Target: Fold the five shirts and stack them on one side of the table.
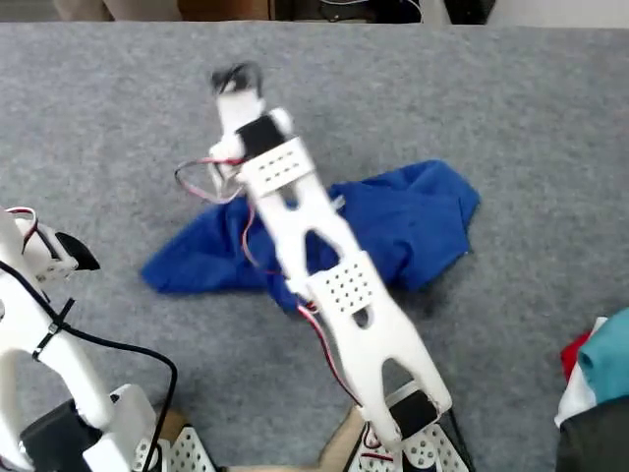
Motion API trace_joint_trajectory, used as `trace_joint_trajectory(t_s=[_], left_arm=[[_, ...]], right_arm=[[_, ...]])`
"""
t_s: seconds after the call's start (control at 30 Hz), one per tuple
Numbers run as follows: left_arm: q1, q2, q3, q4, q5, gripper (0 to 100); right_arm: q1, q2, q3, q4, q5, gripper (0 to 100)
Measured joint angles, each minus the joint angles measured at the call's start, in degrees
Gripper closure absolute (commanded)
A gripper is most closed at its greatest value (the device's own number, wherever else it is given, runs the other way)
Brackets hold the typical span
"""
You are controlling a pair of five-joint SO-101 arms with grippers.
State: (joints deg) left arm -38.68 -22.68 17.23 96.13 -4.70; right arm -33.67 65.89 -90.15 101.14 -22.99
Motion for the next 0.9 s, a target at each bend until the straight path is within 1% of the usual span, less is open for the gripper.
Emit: trace_joint_trajectory(t_s=[0.13, 0.23, 0.33, 0.5, 0.67, 0.7, 0.77, 0.83, 0.9], left_arm=[[0.0, 0.0, 0.0, 0.0, 0.0, 72], [0.0, 0.0, 0.0, 0.0, 0.0, 72], [0.0, 0.0, 0.0, 0.0, 0.0, 72], [0.0, 0.0, 0.0, 0.0, 0.0, 72], [0.5, 0.0, 0.0, 0.0, 0.1, 72], [1.8, 0.0, 0.0, 0.0, 0.1, 72], [6.6, 0.0, 0.0, 1.2, 0.1, 72], [13.7, 0.0, -0.1, 1.9, 0.1, 72], [22.4, 0.0, -0.9, 2.8, 0.2, 72]], right_arm=[[4.6, -7.4, -1.8, -2.6, 0.0, 99.4], [10.1, -10.9, -1.8, -6.9, 0.0, 99.3], [16.3, -11.4, -1.8, -9.6, 0.0, 99.2], [24.4, -11.4, 0.4, -9.5, 0.0, 99.1], [32.0, -9.7, 1.8, -5.0, 0.0, 99.1], [33.8, -8.7, 1.8, -4.0, 0.0, 99.1], [37.5, -6.9, 1.8, -2.0, 0.0, 99.1], [41.1, -5.0, 1.8, -1.1, 0.0, 99.1], [44.7, -3.1, 1.8, -1.1, 1.2, 99.1]])
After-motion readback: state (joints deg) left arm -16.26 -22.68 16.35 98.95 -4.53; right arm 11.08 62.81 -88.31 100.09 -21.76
